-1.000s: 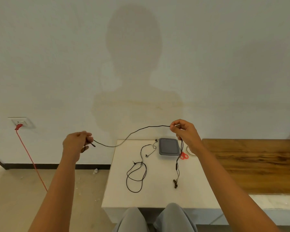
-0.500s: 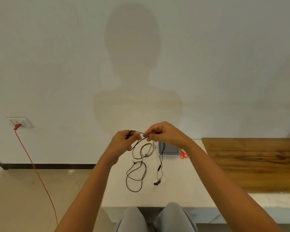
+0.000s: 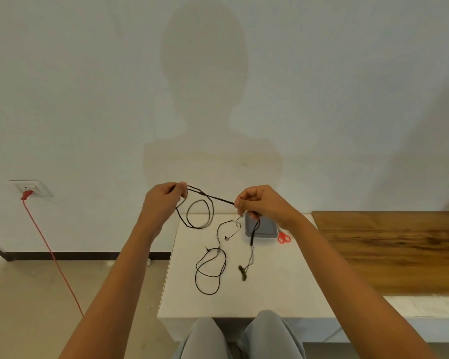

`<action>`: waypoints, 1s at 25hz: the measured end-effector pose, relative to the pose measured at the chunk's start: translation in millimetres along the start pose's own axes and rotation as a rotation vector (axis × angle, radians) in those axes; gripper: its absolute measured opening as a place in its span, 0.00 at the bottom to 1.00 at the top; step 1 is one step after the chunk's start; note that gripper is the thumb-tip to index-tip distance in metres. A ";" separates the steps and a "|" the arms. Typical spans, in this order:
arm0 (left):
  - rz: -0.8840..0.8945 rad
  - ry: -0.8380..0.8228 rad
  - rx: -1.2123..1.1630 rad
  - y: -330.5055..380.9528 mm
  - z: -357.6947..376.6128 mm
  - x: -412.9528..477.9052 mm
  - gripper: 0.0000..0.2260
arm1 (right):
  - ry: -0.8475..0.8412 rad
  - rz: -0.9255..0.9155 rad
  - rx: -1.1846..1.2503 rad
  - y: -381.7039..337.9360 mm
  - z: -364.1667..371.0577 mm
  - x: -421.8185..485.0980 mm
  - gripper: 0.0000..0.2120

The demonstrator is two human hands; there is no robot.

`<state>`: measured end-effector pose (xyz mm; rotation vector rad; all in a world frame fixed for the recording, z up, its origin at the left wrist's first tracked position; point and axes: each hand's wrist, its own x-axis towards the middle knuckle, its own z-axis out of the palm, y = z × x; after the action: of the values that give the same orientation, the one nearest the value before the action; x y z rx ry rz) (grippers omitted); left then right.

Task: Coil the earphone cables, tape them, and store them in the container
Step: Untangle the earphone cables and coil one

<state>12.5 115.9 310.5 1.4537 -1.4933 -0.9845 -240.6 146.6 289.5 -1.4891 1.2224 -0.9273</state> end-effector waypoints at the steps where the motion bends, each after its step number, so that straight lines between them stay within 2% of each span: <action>1: 0.011 0.066 -0.014 -1.1 -6.5 3.5 0.16 | -0.031 0.012 -0.007 3.2 -3.5 -0.7 0.06; 5: 0.052 0.267 -0.061 -4.8 -23.3 11.2 0.15 | -0.028 0.044 -0.098 14.7 -11.4 2.3 0.11; 9: 0.021 0.367 -0.110 -9.6 -38.1 15.4 0.15 | -0.005 0.069 0.000 20.1 -17.7 -0.2 0.11; 19: -0.007 0.359 -0.114 -8.4 -53.7 19.3 0.14 | -0.023 0.039 0.155 19.9 -10.1 0.0 0.09; 25: 0.005 0.309 -0.074 -13.4 -55.8 20.7 0.14 | 0.194 -0.065 0.148 22.6 0.5 8.1 0.11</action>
<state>69.3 95.1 319.0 1.4727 -1.2232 -0.7634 -244.0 138.0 267.4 -1.3518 1.2200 -1.2023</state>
